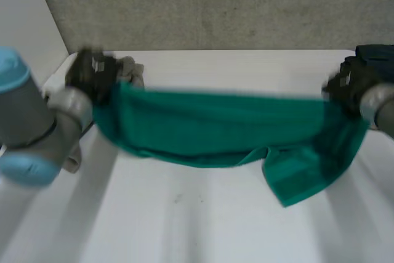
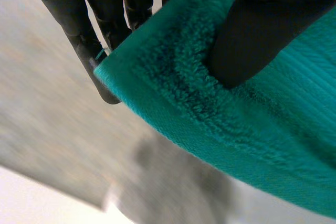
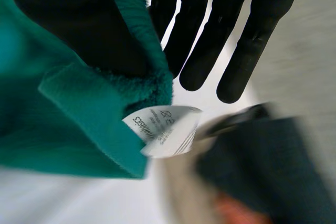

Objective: Fold the laundry.

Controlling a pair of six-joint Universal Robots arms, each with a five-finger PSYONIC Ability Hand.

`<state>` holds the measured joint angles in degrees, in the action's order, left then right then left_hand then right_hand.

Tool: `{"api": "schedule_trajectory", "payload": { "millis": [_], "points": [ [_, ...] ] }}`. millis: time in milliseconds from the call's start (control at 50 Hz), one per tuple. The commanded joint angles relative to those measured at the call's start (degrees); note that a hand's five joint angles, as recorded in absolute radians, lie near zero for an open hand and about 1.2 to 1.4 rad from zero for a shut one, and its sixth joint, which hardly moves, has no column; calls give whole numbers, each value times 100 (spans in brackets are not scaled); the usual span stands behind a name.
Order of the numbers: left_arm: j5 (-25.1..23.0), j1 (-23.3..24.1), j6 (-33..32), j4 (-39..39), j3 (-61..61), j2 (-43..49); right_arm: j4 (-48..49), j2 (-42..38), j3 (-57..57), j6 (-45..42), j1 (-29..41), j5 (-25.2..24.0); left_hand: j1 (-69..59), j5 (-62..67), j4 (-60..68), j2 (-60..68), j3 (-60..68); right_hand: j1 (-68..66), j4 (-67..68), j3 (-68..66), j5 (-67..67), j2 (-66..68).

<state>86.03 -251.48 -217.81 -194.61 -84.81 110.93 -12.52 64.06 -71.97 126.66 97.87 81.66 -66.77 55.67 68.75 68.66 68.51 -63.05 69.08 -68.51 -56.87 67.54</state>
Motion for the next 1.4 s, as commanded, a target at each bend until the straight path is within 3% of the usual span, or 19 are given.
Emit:
{"api": "schedule_trajectory", "payload": {
  "millis": [20, 60, 120, 280, 360, 580, 700, 780, 800, 860, 880, 900, 1080, 1180, 1300, 1400],
  "points": [
    [520, 187, -77, -1746, 3416, 1000, 2954, 150, 1088, 640, 330, 351, -1323, 1433, 1125, 1134, 1149, -1695, 1092, -1149, -1313, 1246],
    [564, 196, -77, -1957, 3725, 1079, 3638, 352, 1062, 842, 330, 386, -1323, 1433, 1125, 1134, 1149, -1695, 1092, -1149, -1313, 1246],
    [582, 205, -51, -2116, 3911, 1106, 3704, 467, 1071, 983, 321, 368, -1323, 1433, 1125, 1134, 1149, -1695, 1092, -1149, -1313, 1246],
    [529, 293, -33, -2081, 2515, 948, 1836, 258, 1071, 1045, 277, -88, -1323, 1433, 1125, 1134, 1149, -1695, 1092, -1149, -1313, 1246],
    [494, 267, 28, -2090, 1496, 676, 904, -85, 1018, 1045, 277, -80, -1323, 1433, 1125, 1134, 1149, -1695, 1092, -1149, -1313, 1246],
    [450, 258, 151, -2019, -395, 912, 479, -1323, 737, 1063, 295, -264, -1323, 1433, 1125, 1134, 1149, -1695, 1092, -1149, -1313, 1246],
    [459, 310, 186, -2010, -976, 887, -118, -1545, 710, 1142, 233, -361, -1323, 1433, 1125, 1134, 1149, -1695, 1092, -1149, -1313, 1246],
    [459, 319, 204, -2010, -1213, 509, -646, -1528, 772, 1756, 14, -475, -1323, 1433, 1125, 1134, 1149, -1695, 1092, -1149, -1313, 1246],
    [459, 319, 213, -2010, -1248, 456, -742, -1475, 781, 2105, -91, -589, -1323, 1433, 1125, 1134, 1149, -752, 149, -206, -369, 303],
    [467, 337, 239, -2010, -1336, 368, -735, -1326, 737, 2459, -189, -756, -1323, 1433, 1125, 1134, 1149, 1703, -2306, 2249, 2086, -2152],
    [467, 346, 248, -2010, -1337, 359, -682, -1204, 650, 2608, -206, -879, -1323, 1433, 1125, 1134, 1149, 3528, -4132, 4074, 3911, -3977],
    [467, 380, 274, -2002, -1354, 350, -638, -1142, 605, 2645, -215, -941, -1323, 1433, 1125, 1134, 1149, 3796, -4400, 4342, 4179, -4245],
    [476, 504, 450, -1993, -1442, 333, 3, -254, -686, 2557, -593, -1196, -1323, 1433, 1125, 1134, 1149, 3548, -4151, 4094, 3931, -3997],
    [485, 477, 494, -1984, -1503, 236, -22, 317, -1634, 1804, -751, -1441, -1323, 1433, 1125, 1134, 1149, 2908, -3511, 3454, 3291, -3357],
    [476, 460, 599, -1984, -1539, 166, 153, 424, -2339, 1151, -1033, -1600, -1323, 1433, 1125, 1134, 1149, 2908, -3511, 3454, 3290, -3357],
    [476, 460, 617, -1984, -1521, 166, 1012, 362, -2638, 1063, -1033, -1618, -1323, 1433, 1125, 1134, 1149, 2891, -3494, 3437, 3274, -3340]
  ]
}}
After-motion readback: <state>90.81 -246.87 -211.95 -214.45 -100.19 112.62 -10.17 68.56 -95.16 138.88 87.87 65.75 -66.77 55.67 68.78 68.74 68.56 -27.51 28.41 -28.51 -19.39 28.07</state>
